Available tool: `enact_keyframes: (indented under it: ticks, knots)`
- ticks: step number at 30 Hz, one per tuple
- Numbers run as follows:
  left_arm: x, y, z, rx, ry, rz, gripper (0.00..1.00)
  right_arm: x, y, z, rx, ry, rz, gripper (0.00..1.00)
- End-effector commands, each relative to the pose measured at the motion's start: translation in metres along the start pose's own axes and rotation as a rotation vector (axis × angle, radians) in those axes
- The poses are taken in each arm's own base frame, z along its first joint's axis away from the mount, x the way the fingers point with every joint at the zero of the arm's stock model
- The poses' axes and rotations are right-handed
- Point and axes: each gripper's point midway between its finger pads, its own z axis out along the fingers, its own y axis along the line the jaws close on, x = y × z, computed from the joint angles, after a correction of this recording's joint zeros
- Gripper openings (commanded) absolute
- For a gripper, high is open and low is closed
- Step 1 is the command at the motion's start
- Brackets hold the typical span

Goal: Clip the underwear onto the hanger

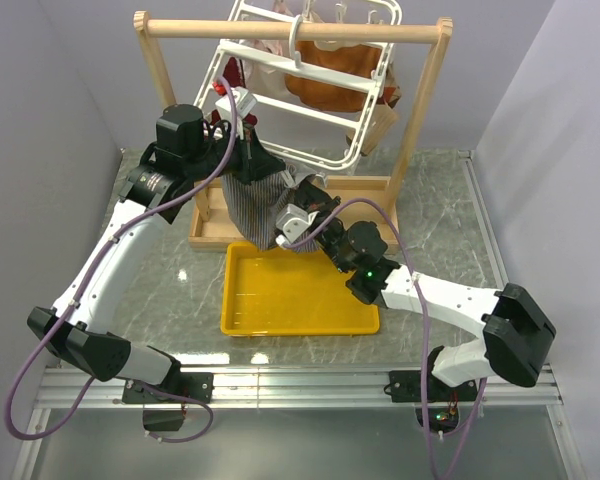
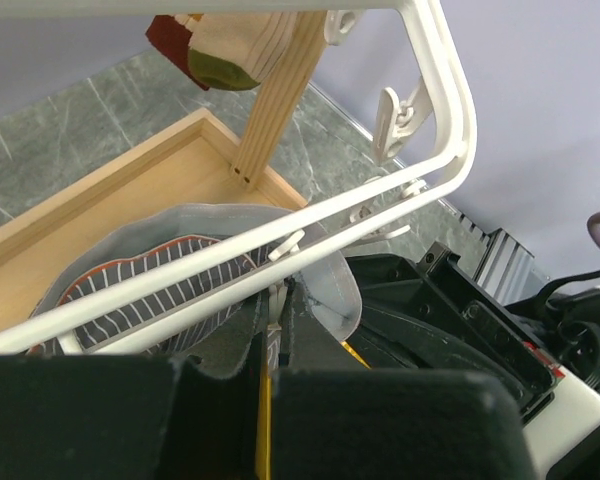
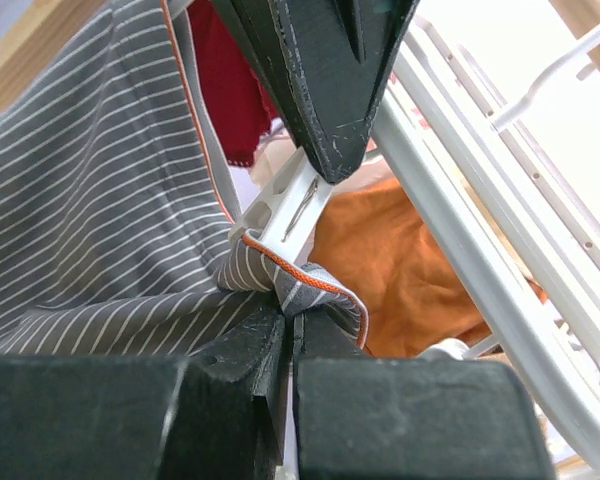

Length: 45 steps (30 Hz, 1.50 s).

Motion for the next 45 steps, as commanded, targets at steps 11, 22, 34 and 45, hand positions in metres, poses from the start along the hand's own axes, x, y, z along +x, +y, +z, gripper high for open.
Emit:
enact_keyframes:
  ticks: [11,22,34,45]
  knots:
    - [0.059,-0.005,0.001,0.002,0.205,-0.225,0.0,-0.03,-0.043,0.008,0.184,-0.076,0.043,0.0]
    - [0.049,-0.003,0.004,-0.011,0.171,-0.291,0.0,-0.042,-0.044,0.003,0.202,-0.107,0.096,0.0]
    - [0.039,-0.003,-0.002,-0.034,0.12,-0.291,0.0,-0.039,-0.028,-0.001,0.107,-0.084,0.19,0.0]
    - [0.033,0.001,-0.005,-0.041,0.094,-0.308,0.01,-0.044,-0.033,0.006,0.093,-0.064,0.298,0.0]
